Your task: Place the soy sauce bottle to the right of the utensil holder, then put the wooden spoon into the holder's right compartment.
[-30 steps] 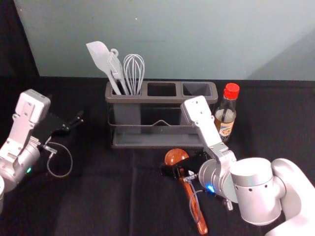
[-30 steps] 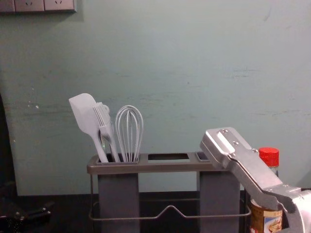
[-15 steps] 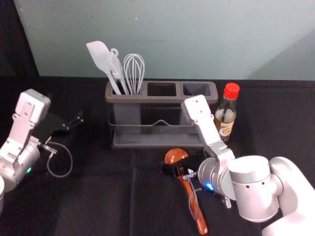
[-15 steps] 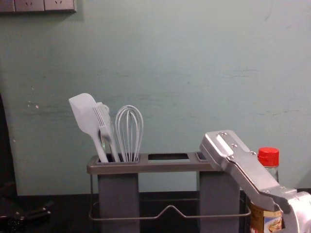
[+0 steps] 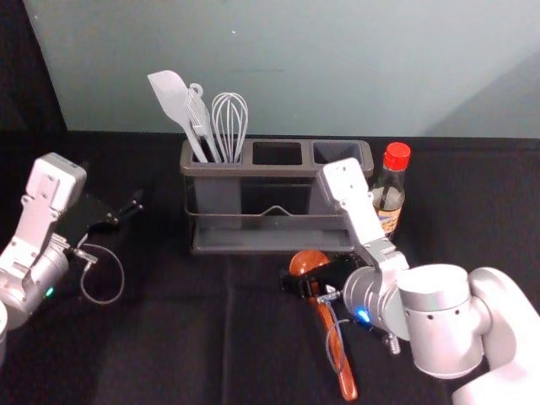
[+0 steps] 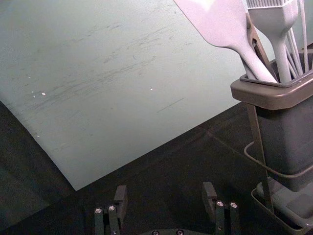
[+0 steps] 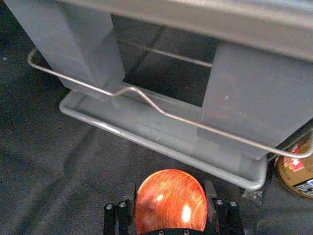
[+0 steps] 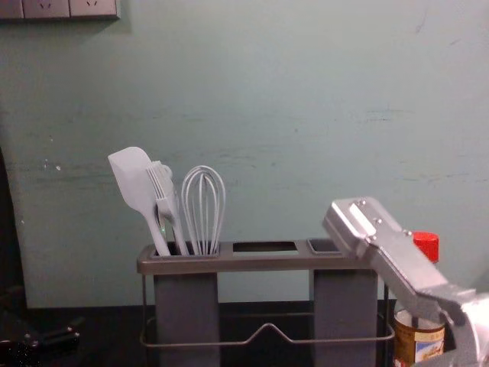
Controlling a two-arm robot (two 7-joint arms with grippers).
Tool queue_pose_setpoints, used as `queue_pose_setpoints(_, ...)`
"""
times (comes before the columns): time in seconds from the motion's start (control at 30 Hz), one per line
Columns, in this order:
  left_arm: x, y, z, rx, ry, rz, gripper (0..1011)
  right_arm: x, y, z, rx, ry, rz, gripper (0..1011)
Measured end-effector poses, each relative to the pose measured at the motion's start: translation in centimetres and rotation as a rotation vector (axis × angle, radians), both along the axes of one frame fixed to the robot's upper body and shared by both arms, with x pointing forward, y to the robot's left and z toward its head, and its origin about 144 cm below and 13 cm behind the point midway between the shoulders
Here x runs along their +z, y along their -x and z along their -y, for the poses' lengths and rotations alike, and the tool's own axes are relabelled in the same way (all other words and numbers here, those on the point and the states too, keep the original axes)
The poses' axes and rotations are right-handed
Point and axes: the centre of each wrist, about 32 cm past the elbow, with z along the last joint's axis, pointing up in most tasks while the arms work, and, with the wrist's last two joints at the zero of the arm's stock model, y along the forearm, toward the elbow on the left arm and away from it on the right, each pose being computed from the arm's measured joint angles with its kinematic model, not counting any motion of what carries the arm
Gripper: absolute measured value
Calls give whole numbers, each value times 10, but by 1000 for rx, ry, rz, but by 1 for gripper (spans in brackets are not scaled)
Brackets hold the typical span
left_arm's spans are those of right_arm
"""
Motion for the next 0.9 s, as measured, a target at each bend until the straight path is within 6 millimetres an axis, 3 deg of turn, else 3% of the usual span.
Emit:
queue_pose_setpoints(0.4, 0, 0, 0, 0, 0, 0, 1005, 30, 20, 18, 75, -21, 59, 840)
queue_pose_setpoints(0.9, 0, 0, 0, 0, 0, 0, 1005, 68, 45, 67, 345, -22, 158, 840)
